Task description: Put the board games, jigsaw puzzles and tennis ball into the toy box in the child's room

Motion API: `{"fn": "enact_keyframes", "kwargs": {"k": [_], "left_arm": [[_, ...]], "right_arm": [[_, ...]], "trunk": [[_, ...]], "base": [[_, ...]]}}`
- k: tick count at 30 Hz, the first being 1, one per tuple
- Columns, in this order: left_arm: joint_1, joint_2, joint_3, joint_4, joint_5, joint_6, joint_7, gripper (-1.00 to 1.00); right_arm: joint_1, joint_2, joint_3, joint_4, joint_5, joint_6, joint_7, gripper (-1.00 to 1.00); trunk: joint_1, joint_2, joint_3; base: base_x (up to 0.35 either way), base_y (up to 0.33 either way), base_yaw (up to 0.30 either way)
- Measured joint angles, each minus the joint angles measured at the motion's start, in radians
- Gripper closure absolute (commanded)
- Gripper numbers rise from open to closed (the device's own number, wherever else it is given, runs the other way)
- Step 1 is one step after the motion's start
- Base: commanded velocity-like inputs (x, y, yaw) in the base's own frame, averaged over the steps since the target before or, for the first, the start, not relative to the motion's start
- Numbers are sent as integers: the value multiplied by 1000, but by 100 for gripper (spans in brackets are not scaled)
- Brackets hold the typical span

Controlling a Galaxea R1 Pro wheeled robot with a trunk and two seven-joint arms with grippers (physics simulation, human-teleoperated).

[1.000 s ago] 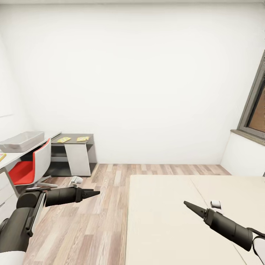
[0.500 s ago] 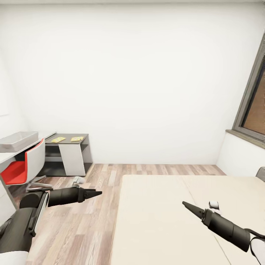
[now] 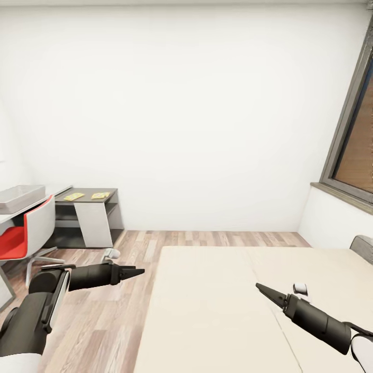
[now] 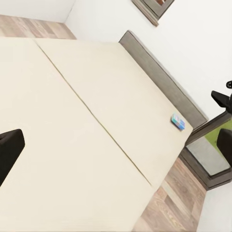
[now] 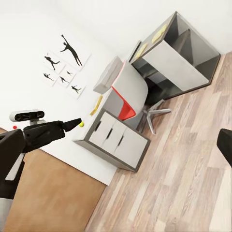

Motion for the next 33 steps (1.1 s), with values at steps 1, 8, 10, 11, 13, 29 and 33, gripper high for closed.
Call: {"fn": "enact_keyframes", "kwargs": {"k": [1,8,10,11,13,29,33], "left_arm": [[0,0,0,0,0,0,0,-100],[0,0,0,0,0,0,0,-100],[0,0,0,0,0,0,0,-100],[0,0,0,0,0,0,0,-100],[0,0,0,0,0,0,0,-100],[0,0,0,0,0,0,0,-100],[0,0,0,0,0,0,0,-100]], "right_arm": [[0,0,0,0,0,0,0,-100],[0,0,0,0,0,1,0,-100],[0,0,0,0,0,1,0,-100],[0,0,0,0,0,1,0,-100],[0,0,0,0,0,1,0,-100],[0,0,0,0,0,2,0,-100],[0,0,0,0,0,2,0,-100]], "trunk": [[0,0,0],[0,0,0],[0,0,0],[0,0,0],[0,0,0],[0,0,0],[0,0,0]], "base": [[0,-293,0],[0,-293,0],[0,-293,0],[0,-293,0],[0,-293,0],[0,-293,0],[0,-293,0]]}}
